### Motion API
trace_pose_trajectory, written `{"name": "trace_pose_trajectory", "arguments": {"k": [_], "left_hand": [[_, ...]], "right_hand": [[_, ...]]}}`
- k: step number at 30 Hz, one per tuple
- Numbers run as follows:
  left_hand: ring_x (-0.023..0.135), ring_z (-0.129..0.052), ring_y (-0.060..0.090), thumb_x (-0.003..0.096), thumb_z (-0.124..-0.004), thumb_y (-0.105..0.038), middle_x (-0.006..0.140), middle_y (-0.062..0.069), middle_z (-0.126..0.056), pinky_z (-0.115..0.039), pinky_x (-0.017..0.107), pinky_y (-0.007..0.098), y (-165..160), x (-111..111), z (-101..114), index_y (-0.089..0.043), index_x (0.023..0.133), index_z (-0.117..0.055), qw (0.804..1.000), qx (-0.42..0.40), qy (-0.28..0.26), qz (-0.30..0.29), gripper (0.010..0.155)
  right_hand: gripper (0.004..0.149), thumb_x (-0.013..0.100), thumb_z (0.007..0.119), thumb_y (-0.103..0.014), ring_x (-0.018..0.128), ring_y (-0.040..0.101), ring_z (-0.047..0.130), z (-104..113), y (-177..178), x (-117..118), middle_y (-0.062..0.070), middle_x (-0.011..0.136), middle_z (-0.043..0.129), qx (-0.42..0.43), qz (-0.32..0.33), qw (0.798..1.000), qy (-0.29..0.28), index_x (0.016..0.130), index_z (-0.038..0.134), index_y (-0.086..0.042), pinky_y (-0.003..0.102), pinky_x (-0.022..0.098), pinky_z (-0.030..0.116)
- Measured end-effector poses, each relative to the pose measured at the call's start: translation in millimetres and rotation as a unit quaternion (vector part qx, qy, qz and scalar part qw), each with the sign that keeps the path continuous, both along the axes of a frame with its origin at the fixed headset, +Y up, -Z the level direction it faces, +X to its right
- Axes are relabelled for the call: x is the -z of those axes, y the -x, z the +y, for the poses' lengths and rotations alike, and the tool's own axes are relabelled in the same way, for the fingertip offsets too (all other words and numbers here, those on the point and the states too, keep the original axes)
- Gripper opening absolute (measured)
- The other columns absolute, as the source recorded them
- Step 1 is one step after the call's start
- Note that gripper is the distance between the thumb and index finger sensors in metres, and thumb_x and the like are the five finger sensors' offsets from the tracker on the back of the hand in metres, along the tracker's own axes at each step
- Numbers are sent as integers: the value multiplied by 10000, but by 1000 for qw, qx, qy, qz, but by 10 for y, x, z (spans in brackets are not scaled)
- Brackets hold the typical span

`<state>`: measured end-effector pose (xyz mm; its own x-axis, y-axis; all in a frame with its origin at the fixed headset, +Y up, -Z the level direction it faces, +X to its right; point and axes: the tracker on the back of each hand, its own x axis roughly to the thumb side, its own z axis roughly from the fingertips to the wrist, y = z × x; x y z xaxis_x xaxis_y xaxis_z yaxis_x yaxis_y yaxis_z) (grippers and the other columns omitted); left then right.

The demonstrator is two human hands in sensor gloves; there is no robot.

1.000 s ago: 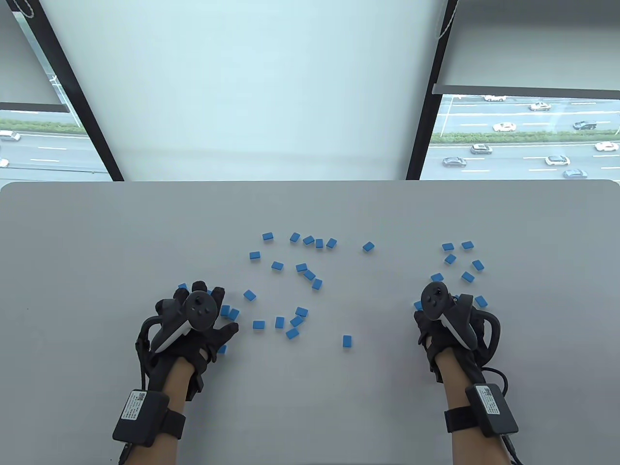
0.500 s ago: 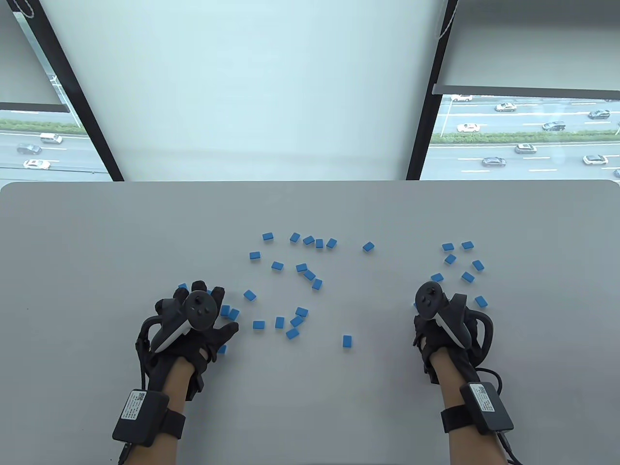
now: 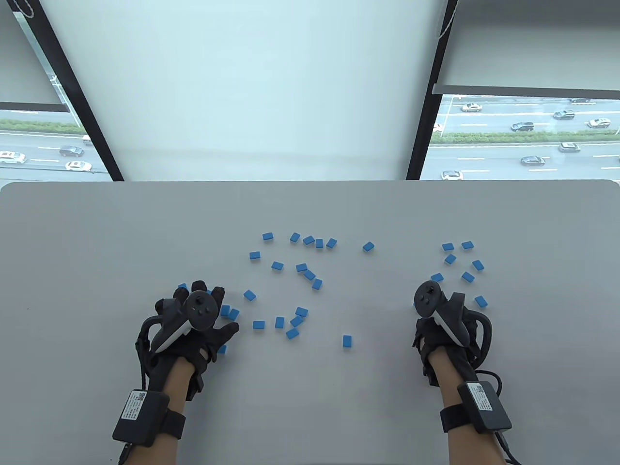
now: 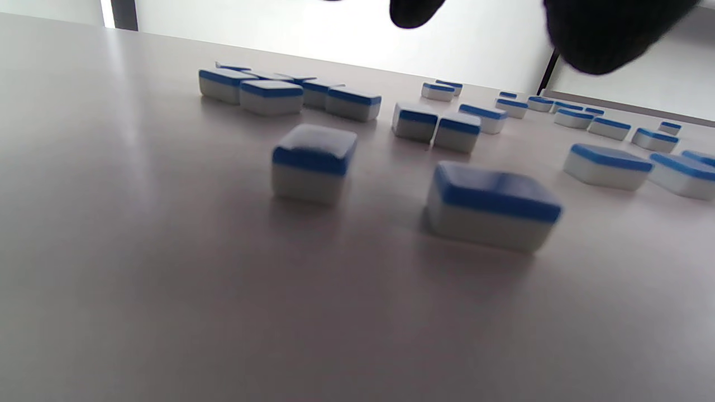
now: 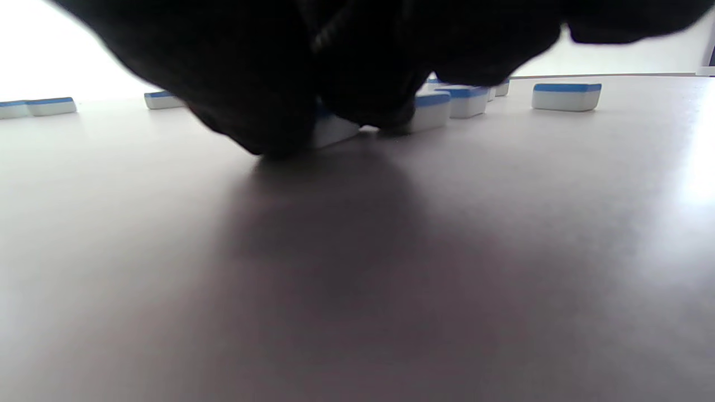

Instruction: Build mahjong tile wall

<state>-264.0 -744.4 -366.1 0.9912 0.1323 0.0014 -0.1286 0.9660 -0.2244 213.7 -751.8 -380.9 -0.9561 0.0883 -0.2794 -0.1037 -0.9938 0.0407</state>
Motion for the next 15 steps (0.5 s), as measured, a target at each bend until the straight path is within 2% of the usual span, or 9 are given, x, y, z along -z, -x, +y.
{"name": "trace_pose_trajectory", "arguments": {"k": [4,10,15], "left_hand": [[1085,-225,456,395,-658,-721,1206,27,-230,-214,681,754,5,1,3,-370,1120,-349,1000,-1,-1,1,863],[1087,-217,447,395,-656,-723,1206,20,-233,-211,682,752,7,1,2,-371,1120,-348,1000,0,-2,2,863],[1089,-216,442,395,-657,-723,1207,9,-236,-210,681,753,6,3,1,-370,1120,-349,1000,2,-2,2,863]], "right_hand": [[593,354,920,-331,335,245,867,160,14,-50,22,587,892,23,13,999,-37,864,741,-86,484,338,765],[592,370,904,-335,469,280,843,356,242,-171,11,691,848,70,87,988,-111,896,698,-157,511,451,713],[592,373,893,-353,524,295,862,404,556,-249,-1,725,854,64,176,976,-115,899,693,-169,510,477,724]]}}
